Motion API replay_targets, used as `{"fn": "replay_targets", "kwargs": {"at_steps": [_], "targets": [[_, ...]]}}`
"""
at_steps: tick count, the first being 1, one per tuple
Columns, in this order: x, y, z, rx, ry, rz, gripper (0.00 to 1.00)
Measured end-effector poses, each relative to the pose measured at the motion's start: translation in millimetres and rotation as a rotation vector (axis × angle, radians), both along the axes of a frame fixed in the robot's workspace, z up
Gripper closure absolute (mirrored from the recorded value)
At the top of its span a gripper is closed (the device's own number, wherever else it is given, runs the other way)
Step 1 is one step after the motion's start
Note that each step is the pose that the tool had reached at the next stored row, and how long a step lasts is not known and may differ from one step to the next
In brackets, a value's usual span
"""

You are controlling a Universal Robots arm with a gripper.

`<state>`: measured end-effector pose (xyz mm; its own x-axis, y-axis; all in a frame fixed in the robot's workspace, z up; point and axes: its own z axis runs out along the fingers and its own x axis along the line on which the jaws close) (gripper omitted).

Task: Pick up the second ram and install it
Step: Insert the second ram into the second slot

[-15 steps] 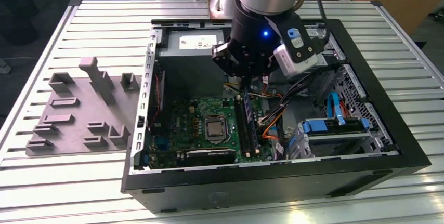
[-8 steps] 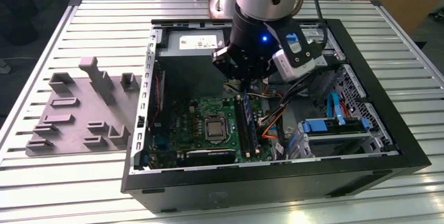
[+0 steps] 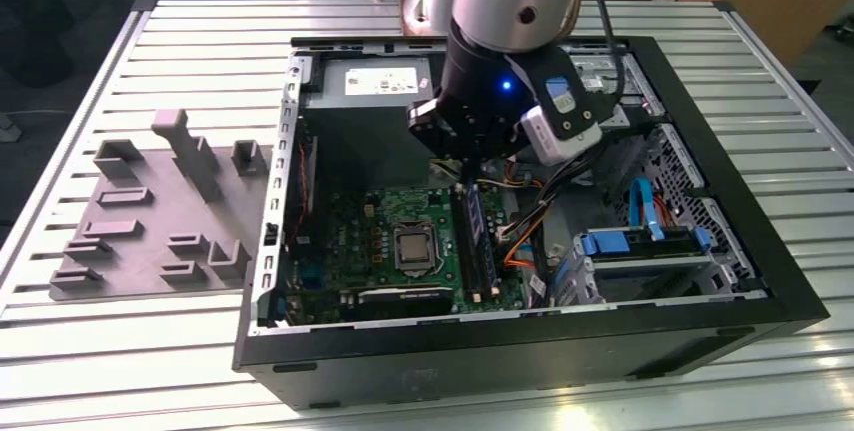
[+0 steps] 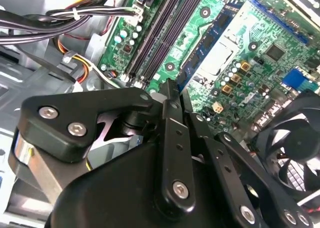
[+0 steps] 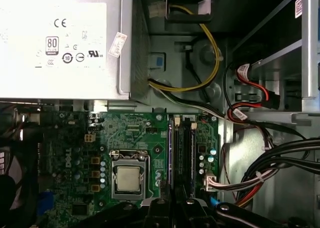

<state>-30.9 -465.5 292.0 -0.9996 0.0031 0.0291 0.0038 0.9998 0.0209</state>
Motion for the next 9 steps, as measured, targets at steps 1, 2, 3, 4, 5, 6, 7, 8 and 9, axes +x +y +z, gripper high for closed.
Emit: {"fn": "replay_targets", "kwargs": {"at_steps": [1, 2, 3, 4, 5, 6, 7, 8, 9], "targets": [[0.0, 0.0, -1.7, 0.0, 0.0, 0.0, 0.86], [0.0, 0.0, -3.4, -0.0001, 0.0, 0.0, 0.86], [0.0, 0.0, -5.2, -0.0001, 0.0, 0.0, 0.86], [0.0, 0.0, -6.8, -0.0001, 0.0, 0.0, 0.86], [0.0, 0.0, -8.5, -0.0001, 0.0, 0.0, 0.86], [0.0, 0.0, -10.2, 0.0, 0.0, 0.0, 0.86], [0.0, 0.0, -11.9, 0.0, 0.0, 0.0, 0.86], [0.0, 0.0, -13.5, -0.0001, 0.0, 0.0, 0.86], [0.0, 0.0, -15.0, -0.0001, 0.0, 0.0, 0.86]]}}
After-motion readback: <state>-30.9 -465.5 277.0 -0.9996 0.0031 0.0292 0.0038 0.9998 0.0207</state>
